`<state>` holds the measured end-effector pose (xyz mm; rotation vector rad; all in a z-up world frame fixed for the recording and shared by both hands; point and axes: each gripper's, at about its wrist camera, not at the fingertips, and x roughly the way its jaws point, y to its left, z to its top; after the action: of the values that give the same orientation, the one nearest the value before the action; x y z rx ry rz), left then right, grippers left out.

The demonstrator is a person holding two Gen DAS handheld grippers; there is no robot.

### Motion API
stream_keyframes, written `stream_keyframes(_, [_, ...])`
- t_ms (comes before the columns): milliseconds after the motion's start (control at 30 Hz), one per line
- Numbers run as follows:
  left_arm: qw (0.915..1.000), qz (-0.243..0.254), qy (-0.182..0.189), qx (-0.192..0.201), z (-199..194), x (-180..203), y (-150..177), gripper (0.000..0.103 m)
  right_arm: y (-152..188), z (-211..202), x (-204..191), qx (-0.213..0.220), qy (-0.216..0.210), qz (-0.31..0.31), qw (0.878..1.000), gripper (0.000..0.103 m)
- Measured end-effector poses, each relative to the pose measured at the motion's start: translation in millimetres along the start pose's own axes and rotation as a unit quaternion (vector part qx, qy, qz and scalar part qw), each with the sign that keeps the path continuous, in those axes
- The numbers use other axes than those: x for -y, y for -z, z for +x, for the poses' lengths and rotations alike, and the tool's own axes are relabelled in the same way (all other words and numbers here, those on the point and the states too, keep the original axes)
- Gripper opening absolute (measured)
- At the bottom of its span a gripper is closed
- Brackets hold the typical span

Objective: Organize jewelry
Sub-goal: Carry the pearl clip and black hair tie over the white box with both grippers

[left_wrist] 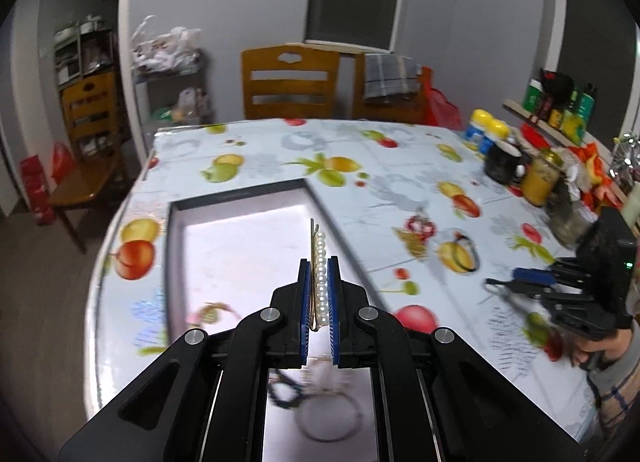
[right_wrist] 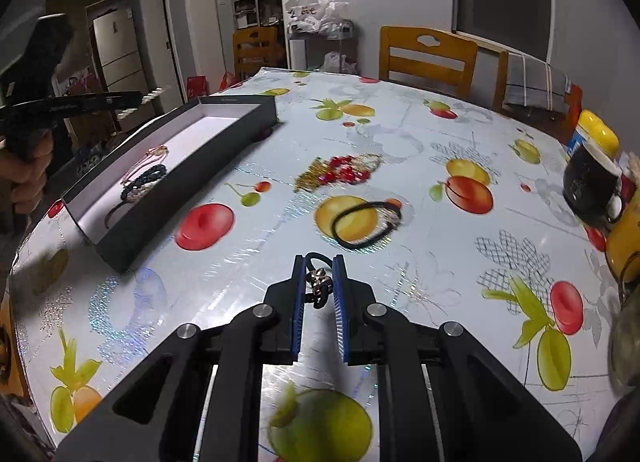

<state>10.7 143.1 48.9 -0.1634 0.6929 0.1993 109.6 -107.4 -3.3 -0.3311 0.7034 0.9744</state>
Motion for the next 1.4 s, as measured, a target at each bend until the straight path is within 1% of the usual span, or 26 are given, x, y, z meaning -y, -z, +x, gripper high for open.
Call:
stream_keyframes(133, [0.9997, -0.003, -0.014, -0.021, 17, -22, -3, 0.008, -16, -8, -23, 0.011, -0.002, -0.029, 1.000, 0.013])
stream_keyframes(267, [0.9989, -0.008, -0.016, -0.042, 35, -38, -3, 0.008, -40, -14, -53, 0.023, -0.009, -0.066, 0.997, 0.013])
stream_keyframes(400, [0.9978, -0.002, -0.017, -0.065, 51, -48, -3, 0.008, -60, -11, -79, 0.028, -0.020, -0.096, 0.995, 0.013])
stream_keyframes(533, [0.9962, -0.003, -0.014, -0.086, 65, -59, -9, 0.008, -77, 0, -106, 0.027, -0.036, -0.120, 0.992, 0.013])
stream_keyframes(633, [0.9952, -0.002, -0.018, -0.096, 73, -67, -12, 0.008, -88, 12, -123, 0.021, -0.051, -0.131, 0.990, 0.013])
stream_keyframes(800, [0.9938, -0.016, -0.017, -0.109, 83, -79, -12, 0.008, -104, 35, -143, 0.009, -0.081, -0.134, 0.988, 0.013])
stream_keyframes(867, [0.9932, -0.023, -0.014, -0.113, 85, -83, -10, 0.008, -108, 44, -149, 0.003, -0.087, -0.135, 0.987, 0.013])
stream_keyframes(1033, [0.9935, -0.035, -0.007, -0.108, 81, -86, -6, 0.008, -117, 74, -161, -0.017, -0.090, -0.138, 0.986, 0.013])
stream_keyframes(1200, [0.9944, -0.045, -0.006, -0.095, 70, -88, -1, 0.008, -127, 102, -162, -0.033, -0.076, -0.138, 0.987, 0.013])
stream_keyframes(1400, [0.9954, -0.060, 0.003, -0.074, 51, -86, 9, 0.009, -131, 138, -157, -0.067, -0.061, -0.138, 0.986, 0.013])
